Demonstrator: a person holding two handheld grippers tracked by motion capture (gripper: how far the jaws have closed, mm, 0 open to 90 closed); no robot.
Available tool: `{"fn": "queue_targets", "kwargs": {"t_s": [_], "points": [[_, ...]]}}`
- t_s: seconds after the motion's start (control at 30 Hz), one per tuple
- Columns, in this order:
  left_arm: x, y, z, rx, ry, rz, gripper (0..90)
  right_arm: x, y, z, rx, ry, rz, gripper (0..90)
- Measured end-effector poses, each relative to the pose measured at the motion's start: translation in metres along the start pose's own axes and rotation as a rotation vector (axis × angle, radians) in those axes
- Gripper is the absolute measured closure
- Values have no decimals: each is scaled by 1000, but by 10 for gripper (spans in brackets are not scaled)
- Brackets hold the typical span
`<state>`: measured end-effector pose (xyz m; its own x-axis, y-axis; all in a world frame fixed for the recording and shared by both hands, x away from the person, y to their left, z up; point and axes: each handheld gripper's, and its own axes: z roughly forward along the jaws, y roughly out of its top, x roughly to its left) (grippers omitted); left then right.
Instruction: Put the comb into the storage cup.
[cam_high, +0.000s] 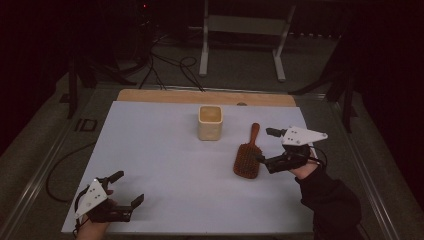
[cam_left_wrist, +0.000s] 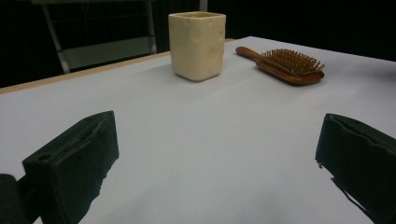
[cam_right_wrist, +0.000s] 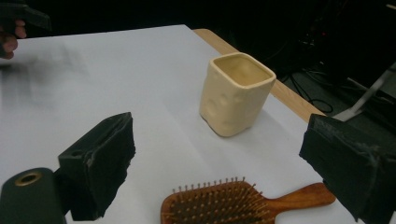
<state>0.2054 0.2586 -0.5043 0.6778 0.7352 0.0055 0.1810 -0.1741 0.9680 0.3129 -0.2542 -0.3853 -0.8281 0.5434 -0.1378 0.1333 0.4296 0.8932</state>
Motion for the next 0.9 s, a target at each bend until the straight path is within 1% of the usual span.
{"fn": "queue_targets", "kwargs": {"t_s": [0.13,0.2,0.23,0.27,0.33,0.43,0.53,0.57,0.6,0.8,0.9], "points": [[0,0,0,1,2,0,0,-10,5,7,3,-1,1,88],[-1,0,0,3,2,2,0,-10,5,7,3,-1,1,88],[0,0,0,-1,1,0,0,-12,7,9,4,-1,0,88],[0,0,0,-1,2,-2,0,-19,12,13,5,-5,-4,89],[0,0,-1,4,2,3,0,-23,14,16,6,-4,1,89],[0,0,-1,-2,2,-3,0,-30,17,21,12,-6,2,89],[0,0,-1,1,1,1,0,-37,19,25,12,-6,12,93],[0,0,-1,1,1,1,0,-37,19,25,12,-6,12,93],[0,0,-1,-4,3,-2,0,-42,20,29,11,-5,11,94],[0,0,-1,-4,3,-1,0,-50,21,39,30,-8,10,94],[0,0,-1,1,4,1,0,-55,21,45,39,-13,16,94]]}}
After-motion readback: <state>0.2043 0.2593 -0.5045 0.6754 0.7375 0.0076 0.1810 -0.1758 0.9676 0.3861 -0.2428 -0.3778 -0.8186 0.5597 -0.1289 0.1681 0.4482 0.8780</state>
